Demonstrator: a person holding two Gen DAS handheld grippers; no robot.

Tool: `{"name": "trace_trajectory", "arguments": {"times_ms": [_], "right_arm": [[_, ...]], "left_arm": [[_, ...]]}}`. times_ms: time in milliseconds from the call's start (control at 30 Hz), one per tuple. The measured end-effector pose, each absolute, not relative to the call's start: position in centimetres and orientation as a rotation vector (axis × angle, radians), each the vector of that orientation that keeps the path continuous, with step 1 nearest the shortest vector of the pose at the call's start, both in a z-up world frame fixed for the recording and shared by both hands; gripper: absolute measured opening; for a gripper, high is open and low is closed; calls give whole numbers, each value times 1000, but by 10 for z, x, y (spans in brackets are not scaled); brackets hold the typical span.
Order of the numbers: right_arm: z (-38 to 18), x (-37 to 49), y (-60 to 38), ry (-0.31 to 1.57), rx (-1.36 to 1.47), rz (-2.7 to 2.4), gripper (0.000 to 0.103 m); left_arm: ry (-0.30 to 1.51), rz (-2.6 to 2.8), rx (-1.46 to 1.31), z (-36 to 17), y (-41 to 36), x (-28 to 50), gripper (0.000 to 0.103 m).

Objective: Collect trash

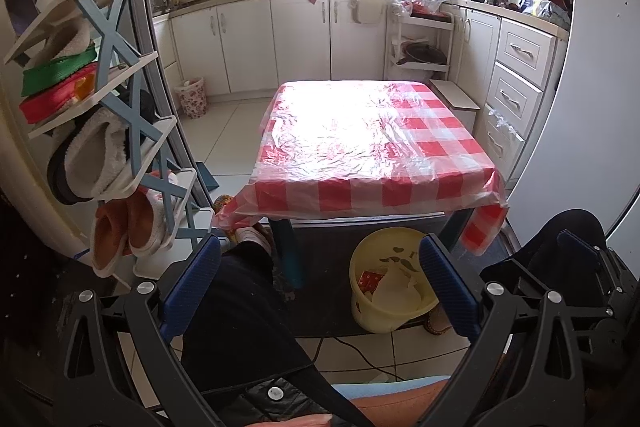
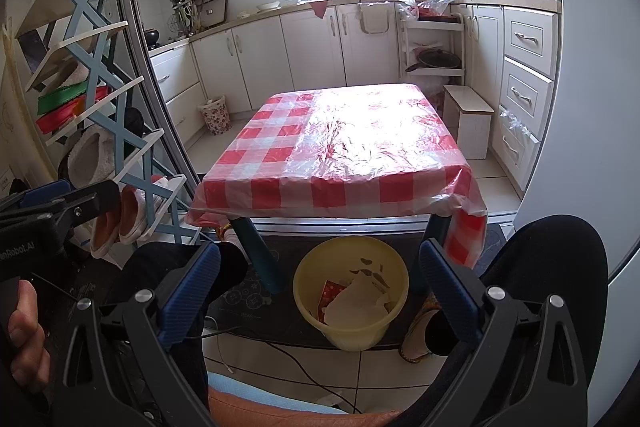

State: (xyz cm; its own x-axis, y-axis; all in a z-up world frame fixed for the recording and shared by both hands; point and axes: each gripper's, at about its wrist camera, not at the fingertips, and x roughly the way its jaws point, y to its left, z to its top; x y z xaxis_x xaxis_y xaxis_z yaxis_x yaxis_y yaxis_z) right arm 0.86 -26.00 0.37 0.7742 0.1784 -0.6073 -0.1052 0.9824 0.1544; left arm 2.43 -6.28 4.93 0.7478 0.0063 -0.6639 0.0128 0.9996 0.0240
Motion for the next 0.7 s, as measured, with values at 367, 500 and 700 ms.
{"name": "trace_trajectory", "arguments": {"times_ms": [367,500,700], "right_arm": [[5,8,-258,652,111,155,96],[6,16,-256,646,101,149,96],[2,37,-259,650,97,129,96]], "left_arm": [[709,19,-15,47,-55,27,95],[736,34,-5,42,-57,38,95],[862,11,-35,22,-58,69,95]]}}
